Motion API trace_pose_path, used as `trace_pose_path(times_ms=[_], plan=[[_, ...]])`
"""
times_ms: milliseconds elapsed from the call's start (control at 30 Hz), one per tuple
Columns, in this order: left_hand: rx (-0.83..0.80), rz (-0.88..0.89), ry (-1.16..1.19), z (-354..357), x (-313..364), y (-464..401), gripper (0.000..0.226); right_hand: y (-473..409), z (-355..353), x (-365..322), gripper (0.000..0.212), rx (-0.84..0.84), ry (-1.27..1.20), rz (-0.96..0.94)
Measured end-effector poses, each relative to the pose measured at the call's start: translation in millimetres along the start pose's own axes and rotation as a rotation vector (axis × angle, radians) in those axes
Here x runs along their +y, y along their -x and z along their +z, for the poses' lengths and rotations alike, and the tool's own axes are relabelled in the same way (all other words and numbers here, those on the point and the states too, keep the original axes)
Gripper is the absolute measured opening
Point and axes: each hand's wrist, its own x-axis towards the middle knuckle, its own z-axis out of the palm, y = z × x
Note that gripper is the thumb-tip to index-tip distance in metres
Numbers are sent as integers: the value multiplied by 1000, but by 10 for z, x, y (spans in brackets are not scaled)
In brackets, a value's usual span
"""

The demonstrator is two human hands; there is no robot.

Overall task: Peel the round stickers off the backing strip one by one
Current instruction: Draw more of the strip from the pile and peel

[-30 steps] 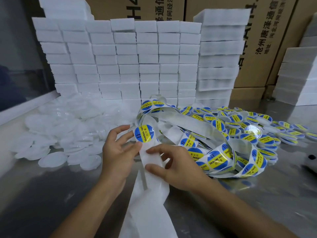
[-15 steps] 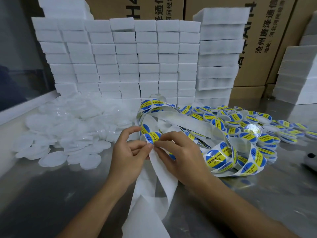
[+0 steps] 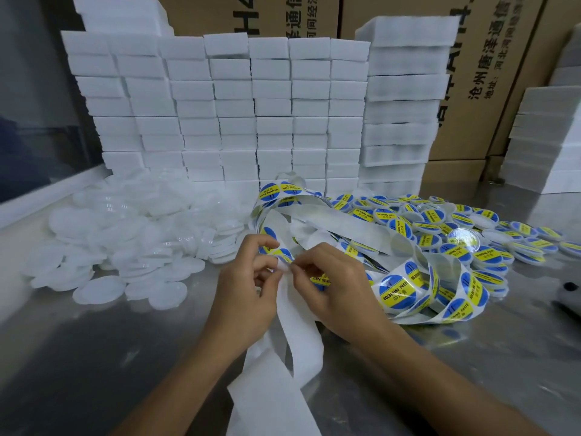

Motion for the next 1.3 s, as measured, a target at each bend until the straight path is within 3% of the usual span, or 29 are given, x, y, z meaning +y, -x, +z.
trace_pose_path(times_ms=[267, 433, 533, 700, 767, 900, 967, 1033, 1167, 1300], plan=[[39, -159, -16, -12, -60, -12, 45, -153, -106, 24, 13, 94, -691, 917], [55, -231, -14, -15, -139, -8, 40, -190, -120, 91, 7, 193, -1111, 1262], [83, -242, -131, -61, -149, -24, 30, -165, -130, 124, 8, 176, -1210, 1304], [190, -256, -599, -334, -139, -106, 25, -161, -134, 135, 6, 201, -1288, 1288], [129, -304, -854, -444, -183, -121, 16, -160, -121, 144, 5, 217, -1269, 1267], [-135, -599, -1183, -555, -290, -107, 32, -148, -110, 148, 6, 223, -1248, 1205], [-178, -670, -1187, -584, -324, -95, 26, -144, -118, 151, 11, 224, -1248, 1186], [-143, -635, -1156, -612, -350, -90, 13, -145, -126, 153, 14, 226, -1257, 1168], [-114, -586, -1113, -602, -343, -85, 20, -148, -135, 141, 10, 223, -1242, 1158], [-138, -561, -1081, -568, -331, -97, 18, -158, -151, 118, 20, 190, -1199, 1153]])
